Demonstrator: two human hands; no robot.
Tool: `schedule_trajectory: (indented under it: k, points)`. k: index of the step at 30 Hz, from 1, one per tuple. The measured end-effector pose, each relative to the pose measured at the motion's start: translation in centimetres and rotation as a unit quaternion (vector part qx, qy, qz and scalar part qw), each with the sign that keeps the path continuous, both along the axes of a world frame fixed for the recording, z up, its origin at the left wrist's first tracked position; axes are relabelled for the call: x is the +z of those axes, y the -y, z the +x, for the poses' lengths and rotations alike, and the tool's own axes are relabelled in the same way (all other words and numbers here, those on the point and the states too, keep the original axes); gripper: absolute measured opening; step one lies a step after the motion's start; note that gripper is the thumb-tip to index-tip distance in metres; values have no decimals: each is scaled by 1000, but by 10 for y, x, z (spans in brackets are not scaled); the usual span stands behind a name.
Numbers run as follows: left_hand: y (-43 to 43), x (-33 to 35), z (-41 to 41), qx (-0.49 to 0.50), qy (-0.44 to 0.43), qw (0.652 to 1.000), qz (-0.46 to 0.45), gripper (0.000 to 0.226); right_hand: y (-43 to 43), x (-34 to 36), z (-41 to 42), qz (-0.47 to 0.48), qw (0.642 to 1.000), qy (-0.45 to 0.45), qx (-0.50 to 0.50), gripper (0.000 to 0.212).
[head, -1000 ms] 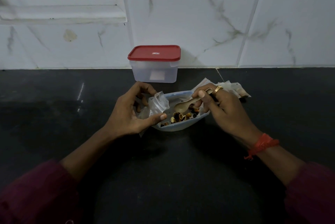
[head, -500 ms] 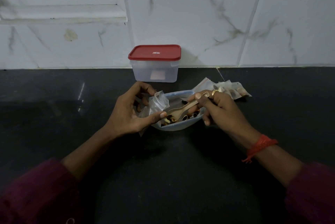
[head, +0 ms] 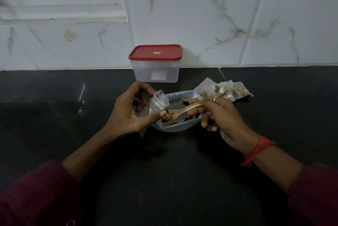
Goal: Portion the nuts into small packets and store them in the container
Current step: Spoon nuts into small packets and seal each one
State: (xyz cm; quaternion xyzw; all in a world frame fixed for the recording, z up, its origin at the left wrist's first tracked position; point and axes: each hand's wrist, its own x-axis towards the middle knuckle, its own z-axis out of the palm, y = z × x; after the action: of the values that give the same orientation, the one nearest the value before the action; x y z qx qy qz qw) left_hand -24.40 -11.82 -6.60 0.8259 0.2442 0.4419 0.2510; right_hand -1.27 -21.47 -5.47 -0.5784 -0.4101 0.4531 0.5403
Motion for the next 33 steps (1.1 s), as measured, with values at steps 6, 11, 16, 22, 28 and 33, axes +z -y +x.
schedule_trajectory:
  k: [6, 11, 16, 22, 28, 33]
  points:
    - [-1, 0, -1, 16, -7, 1000, 9, 53, -1, 5, 11, 22, 998, -19, -63, 25]
    - [-1, -2, -1, 16, -26, 999, 18, 52, -1, 10, 16, 81, 992, -27, -96, 26]
    - [-1, -3, 0, 14, -24, 999, 31, 53, 7, 14, 3, 131, 991, 1, -28, 25]
    - [-2, -2, 1, 12, 6, 1000, 18, 48, 12, 12, -8, 163, 969, 120, 144, 28]
    - [1, -1, 2, 7, 45, 999, -15, 47, 9, 8, -5, 172, 972, 62, 146, 32]
    - [-2, 0, 0, 15, 69, 997, -45, 52, 6, 12, -1, 211, 976, 7, 51, 28]
